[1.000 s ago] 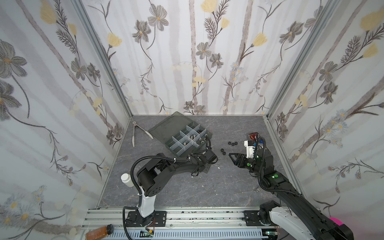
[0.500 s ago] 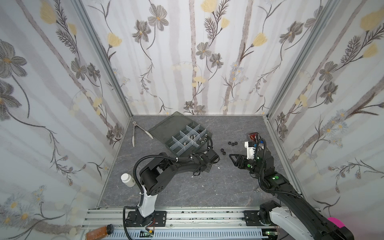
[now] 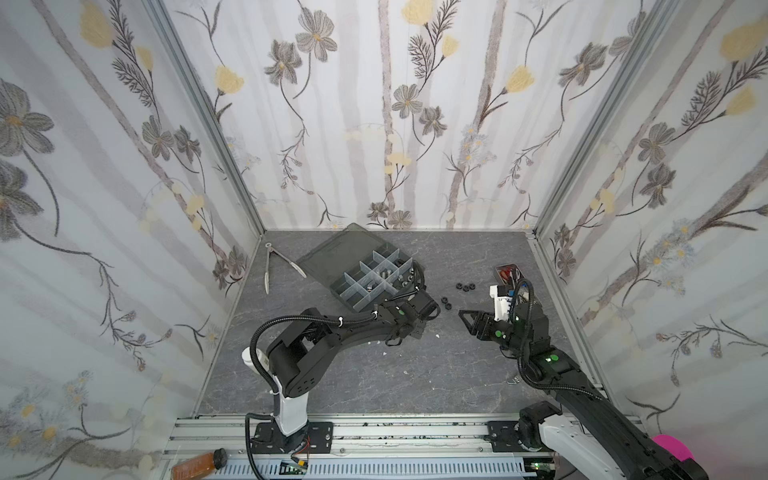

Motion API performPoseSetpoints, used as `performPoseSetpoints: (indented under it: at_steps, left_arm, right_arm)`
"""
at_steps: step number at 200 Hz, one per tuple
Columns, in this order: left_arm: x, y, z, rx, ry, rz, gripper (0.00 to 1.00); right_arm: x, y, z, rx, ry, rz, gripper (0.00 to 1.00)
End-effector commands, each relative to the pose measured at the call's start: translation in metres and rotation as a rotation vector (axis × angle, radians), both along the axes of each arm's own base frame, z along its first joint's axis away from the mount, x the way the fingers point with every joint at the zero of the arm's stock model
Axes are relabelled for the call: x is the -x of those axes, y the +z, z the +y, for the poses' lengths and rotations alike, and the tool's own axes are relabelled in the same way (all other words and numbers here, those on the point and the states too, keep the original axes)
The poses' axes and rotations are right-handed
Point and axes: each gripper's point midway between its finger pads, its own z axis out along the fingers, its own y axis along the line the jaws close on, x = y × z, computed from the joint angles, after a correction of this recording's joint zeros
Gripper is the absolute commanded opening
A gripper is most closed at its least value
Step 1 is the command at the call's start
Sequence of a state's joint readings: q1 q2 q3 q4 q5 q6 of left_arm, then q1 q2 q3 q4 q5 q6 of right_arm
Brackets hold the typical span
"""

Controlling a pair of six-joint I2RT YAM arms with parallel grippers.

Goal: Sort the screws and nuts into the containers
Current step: 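Lift the wing nut and carry it over a compartment with the left gripper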

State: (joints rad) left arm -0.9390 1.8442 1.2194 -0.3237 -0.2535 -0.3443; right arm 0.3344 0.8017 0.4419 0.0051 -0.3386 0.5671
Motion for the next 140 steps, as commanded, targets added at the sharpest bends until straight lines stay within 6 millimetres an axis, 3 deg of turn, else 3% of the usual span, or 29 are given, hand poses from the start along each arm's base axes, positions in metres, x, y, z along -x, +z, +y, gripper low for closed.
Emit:
performPoseSetpoints:
  at_steps: [1, 30, 140]
  left_arm:
    - [-0.004, 0.017, -0.001, 0.045, 0.019, -0.004, 0.16]
    - [-0.013, 0.03, 0.006, 0.078, 0.042, -0.01, 0.16]
    - [-0.074, 0.053, 0.066, 0.121, 0.191, -0.023, 0.16]
  right_arm:
    - [0.003, 0.0, 0.0, -0.004, 0.008, -0.004, 0.58]
    - [0.006, -0.004, -0.001, -0.003, 0.009, -0.004, 0.58]
    - [0.005, -0.022, 0.007, 0.007, 0.055, 0.019, 0.59]
